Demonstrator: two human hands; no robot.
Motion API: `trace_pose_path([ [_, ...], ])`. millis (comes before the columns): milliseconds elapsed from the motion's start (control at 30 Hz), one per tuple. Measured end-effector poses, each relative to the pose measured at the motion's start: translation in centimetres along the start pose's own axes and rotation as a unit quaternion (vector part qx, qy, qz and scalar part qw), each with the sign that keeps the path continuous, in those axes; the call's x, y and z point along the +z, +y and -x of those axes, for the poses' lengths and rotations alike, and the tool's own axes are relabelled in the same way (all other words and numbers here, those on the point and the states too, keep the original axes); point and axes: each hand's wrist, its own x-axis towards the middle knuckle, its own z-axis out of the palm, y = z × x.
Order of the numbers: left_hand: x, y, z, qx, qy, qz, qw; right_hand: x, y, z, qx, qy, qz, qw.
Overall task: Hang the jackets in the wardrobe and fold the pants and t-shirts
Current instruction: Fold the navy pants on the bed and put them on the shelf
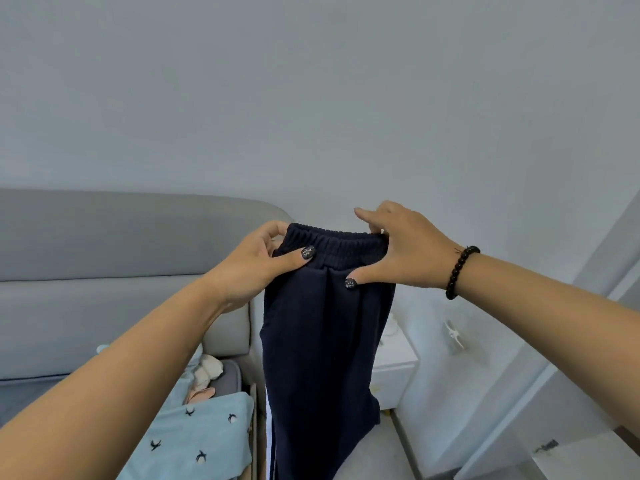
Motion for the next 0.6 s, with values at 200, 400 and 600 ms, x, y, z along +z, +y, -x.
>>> trace_pose_path([
  [200, -4.3, 6.1, 0.5, -0.079, -0.096, -0.150, 0.981, -1.3, -2.0, -4.8, 0.086, -0.187, -0.253, 0.945],
  [400, -10.0, 9.7, 0.3, -0.154, 0.001, -0.431, 0.889, 0.5, -8.3, -10.9, 0.069, -0.127, -0.165, 0.976],
  [600, -15.6, 15.8, 1.0, 0.011, 0.246, -0.283, 0.927, -3.7, -16.6, -14.9, -0.002, 0.071, -0.337, 0.939],
])
